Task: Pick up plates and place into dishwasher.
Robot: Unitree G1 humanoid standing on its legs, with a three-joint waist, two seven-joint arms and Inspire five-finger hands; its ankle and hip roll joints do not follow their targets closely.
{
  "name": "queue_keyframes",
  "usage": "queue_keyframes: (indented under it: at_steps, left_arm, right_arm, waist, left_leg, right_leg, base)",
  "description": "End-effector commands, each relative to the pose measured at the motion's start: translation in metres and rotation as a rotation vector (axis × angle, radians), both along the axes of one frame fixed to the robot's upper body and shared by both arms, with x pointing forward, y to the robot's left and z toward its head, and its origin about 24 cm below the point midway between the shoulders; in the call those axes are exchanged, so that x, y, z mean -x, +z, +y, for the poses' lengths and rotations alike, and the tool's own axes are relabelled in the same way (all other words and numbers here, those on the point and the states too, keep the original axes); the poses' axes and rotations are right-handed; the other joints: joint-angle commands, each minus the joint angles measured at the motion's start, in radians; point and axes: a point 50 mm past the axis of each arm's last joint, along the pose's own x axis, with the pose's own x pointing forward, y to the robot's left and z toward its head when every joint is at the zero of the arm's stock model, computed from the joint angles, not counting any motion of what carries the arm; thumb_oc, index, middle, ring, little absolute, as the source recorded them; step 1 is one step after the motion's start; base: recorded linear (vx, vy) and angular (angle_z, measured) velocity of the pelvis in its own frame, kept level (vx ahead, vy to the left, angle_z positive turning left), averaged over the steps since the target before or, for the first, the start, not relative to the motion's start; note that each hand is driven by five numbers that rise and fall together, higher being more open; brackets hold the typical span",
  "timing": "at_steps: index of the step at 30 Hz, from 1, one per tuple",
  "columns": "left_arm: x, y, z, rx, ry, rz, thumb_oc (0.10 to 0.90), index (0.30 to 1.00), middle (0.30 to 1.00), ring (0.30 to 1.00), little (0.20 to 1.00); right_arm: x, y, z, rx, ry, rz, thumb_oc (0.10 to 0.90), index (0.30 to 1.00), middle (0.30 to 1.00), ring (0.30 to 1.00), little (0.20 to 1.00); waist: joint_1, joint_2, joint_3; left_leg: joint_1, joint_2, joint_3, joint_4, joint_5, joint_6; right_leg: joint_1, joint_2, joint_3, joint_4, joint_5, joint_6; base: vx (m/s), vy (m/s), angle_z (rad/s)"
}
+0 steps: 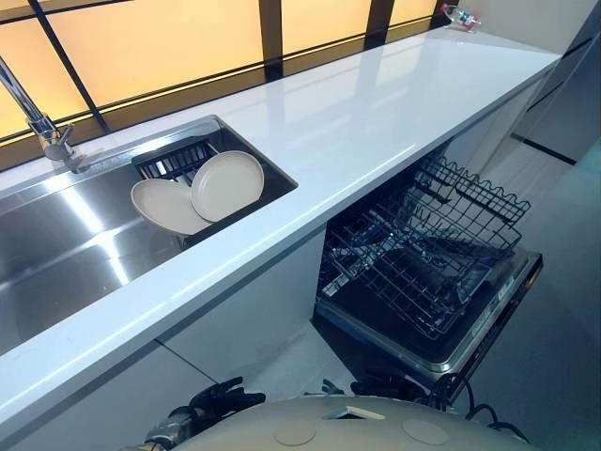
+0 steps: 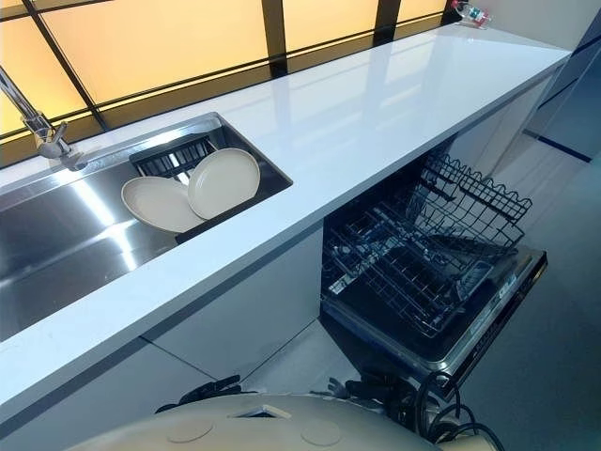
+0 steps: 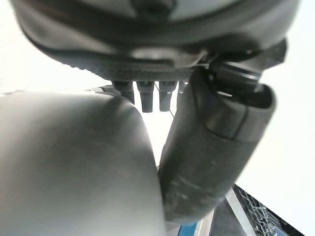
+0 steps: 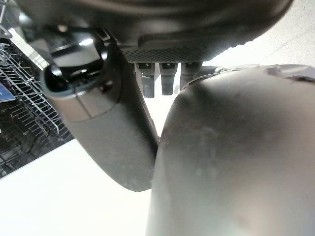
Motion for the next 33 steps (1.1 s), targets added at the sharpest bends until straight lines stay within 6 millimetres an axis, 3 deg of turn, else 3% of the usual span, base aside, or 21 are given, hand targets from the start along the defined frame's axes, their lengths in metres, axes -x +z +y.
queue_keyframes:
  at_steps: [1, 6, 11, 13, 17, 19, 22, 23, 26, 27, 30, 31, 32, 33]
  left_arm:
    - [-0.024, 0.001, -0.018, 0.128, 0.074, -0.095, 0.8, 0.9, 0.9, 0.9, 0.9]
    - [-0.036, 0.008, -0.027, 0.356, 0.143, -0.191, 0.8, 0.9, 0.9, 0.9, 0.9]
    - [-0.066, 0.026, -0.044, 0.652, 0.105, -0.352, 0.8, 0.9, 0.9, 0.9, 0.9]
    - [-0.089, 0.043, -0.062, 0.847, 0.043, -0.442, 0.8, 0.9, 0.9, 0.9, 0.9]
    - [-0.11, 0.068, -0.09, 1.103, -0.004, -0.503, 0.8, 0.9, 0.9, 0.9, 0.9]
    - [-0.131, 0.102, -0.123, 1.357, -0.055, -0.566, 0.8, 0.9, 0.9, 0.9, 0.9]
    - [-0.149, 0.148, -0.152, 1.573, -0.137, -0.669, 0.8, 0.9, 0.9, 0.9, 0.9]
    - [-0.156, 0.171, -0.165, 1.642, -0.161, -0.688, 0.8, 0.9, 0.9, 0.9, 0.9]
    - [-0.159, 0.208, -0.179, 1.81, -0.239, -0.706, 0.8, 0.9, 0.9, 0.9, 0.9]
    - [-0.162, 0.241, -0.189, 1.869, -0.254, -0.702, 0.8, 0.9, 0.9, 0.9, 0.9]
    - [-0.181, 0.295, -0.183, 1.843, -0.199, -0.904, 0.8, 0.9, 0.9, 0.9, 0.9]
    - [-0.186, 0.303, -0.179, 1.824, -0.188, -0.948, 0.8, 0.9, 0.9, 0.9, 0.9]
    - [-0.194, 0.316, -0.171, 1.759, -0.175, -1.059, 0.8, 0.9, 0.9, 0.9, 0.9]
    - [-0.206, 0.335, -0.153, 1.583, -0.157, -1.281, 0.8, 0.9, 0.9, 0.9, 0.9]
  right_arm:
    - [-0.007, -0.001, 0.007, -0.037, 0.042, 0.031, 0.8, 0.9, 0.9, 0.9, 0.9]
    - [-0.012, 0.001, 0.003, -0.03, 0.054, 0.029, 0.8, 0.9, 0.9, 0.9, 0.9]
    - [-0.021, 0.005, -0.006, -0.012, 0.075, 0.019, 0.8, 0.9, 0.9, 0.9, 0.9]
    - [-0.025, 0.007, -0.011, -0.001, 0.088, 0.017, 0.8, 0.9, 0.9, 0.9, 0.9]
    - [-0.029, 0.008, -0.011, 0.003, 0.091, 0.01, 0.8, 0.9, 0.9, 0.9, 0.9]
    - [-0.032, 0.008, -0.007, 0.0, 0.092, -0.002, 0.8, 0.9, 0.9, 0.9, 0.9]
    - [-0.034, 0.007, -0.002, -0.003, 0.088, -0.015, 0.8, 0.9, 0.9, 0.9, 0.9]
    - [-0.035, 0.007, 0.0, -0.004, 0.085, -0.017, 0.8, 0.9, 0.9, 0.9, 0.9]
    - [-0.035, 0.006, 0.003, -0.005, 0.079, -0.018, 0.8, 0.9, 0.9, 0.9, 0.9]
    - [-0.035, 0.006, 0.004, -0.005, 0.075, -0.019, 0.8, 0.9, 0.9, 0.9, 0.9]
    - [-0.035, 0.006, 0.004, -0.004, 0.068, -0.019, 0.8, 0.9, 0.9, 0.9, 0.9]
    - [-0.034, 0.006, 0.004, -0.004, 0.068, -0.018, 0.8, 0.9, 0.9, 0.9, 0.9]
    - [-0.032, 0.006, 0.004, -0.006, 0.068, -0.015, 0.8, 0.9, 0.9, 0.9, 0.9]
    - [-0.029, 0.005, 0.004, -0.01, 0.068, -0.009, 0.8, 0.9, 0.9, 0.9, 0.9]
  waist:
    - [0.006, 0.025, 0.04]
    - [0.004, 0.029, 0.044]
    - [0.002, 0.043, 0.057]
    - [0.004, 0.054, 0.061]
    - [0.008, 0.062, 0.065]
    - [0.01, 0.063, 0.07]
    - [0.01, 0.06, 0.077]
    - [0.01, 0.06, 0.08]
    - [0.009, 0.057, 0.084]
    - [0.005, 0.056, 0.085]
    - [-0.005, 0.054, 0.085]
    - [-0.006, 0.053, 0.083]
    - [-0.008, 0.052, 0.08]
    - [-0.009, 0.05, 0.073]
  left_leg:
    - [0.004, -0.089, 0.007, 0.007, -0.092, 0.054]
    - [0.005, -0.089, 0.006, 0.007, -0.091, 0.051]
    - [0.0, -0.087, 0.012, 0.007, -0.088, 0.049]
    - [-0.004, -0.087, 0.009, 0.007, -0.086, 0.051]
    - [-0.009, -0.087, 0.0, 0.007, -0.084, 0.055]
    - [-0.013, -0.086, -0.006, 0.007, -0.082, 0.056]
    - [-0.019, -0.083, -0.01, 0.007, -0.079, 0.057]
    - [-0.021, -0.083, -0.011, 0.007, -0.078, 0.059]
    - [-0.021, -0.081, -0.013, 0.007, -0.079, 0.061]
    - [-0.021, -0.08, -0.013, 0.007, -0.08, 0.062]
    - [-0.018, -0.078, -0.015, 0.007, -0.082, 0.066]
    - [-0.017, -0.078, -0.015, 0.007, -0.082, 0.067]
    - [-0.015, -0.078, -0.014, 0.007, -0.083, 0.067]
    - [-0.013, -0.077, -0.013, 0.007, -0.083, 0.066]
  right_leg:
    - [-0.017, 0.058, -0.011, 0.091, -0.1, 0.021]
    - [-0.018, 0.059, -0.006, 0.092, -0.098, 0.021]
    - [-0.025, 0.057, -0.002, 0.096, -0.095, 0.024]
    - [-0.03, 0.056, -0.004, 0.102, -0.095, 0.023]
    - [-0.032, 0.054, -0.007, 0.104, -0.096, 0.021]
    - [-0.034, 0.053, -0.007, 0.107, -0.097, 0.019]
    - [-0.04, 0.052, -0.006, 0.111, -0.097, 0.018]
    - [-0.042, 0.052, -0.006, 0.113, -0.097, 0.017]
    - [-0.042, 0.054, -0.004, 0.115, -0.098, 0.016]
    - [-0.042, 0.054, -0.003, 0.116, -0.098, 0.015]
    - [-0.036, 0.056, 0.0, 0.109, -0.096, 0.015]
    - [-0.034, 0.056, 0.0, 0.108, -0.096, 0.015]
    - [-0.03, 0.056, -0.001, 0.105, -0.095, 0.015]
    - [-0.026, 0.055, -0.003, 0.1, -0.092, 0.016]
  base:
    - [0.0, 0.0, 0.0]
    - [0.0, 0.0, 0.0]
    - [-0.02, 0.021, -0.01]
    - [-0.03, 0.036, -0.02]
    - [0.0, 0.0, 0.0]
    - [-0.02, -0.006, 0.0]
    - [-0.04, -0.017, 0.02]
    - [-0.04, -0.02, 0.02]
    - [0.0, 0.0, 0.0]
    - [0.0, -0.021, 0.03]
    - [0.0, 0.0, 0.0]
    - [0.02, -0.022, 0.03]
    - [0.04, -0.029, 0.03]
    - [0.04, -0.028, 0.03]
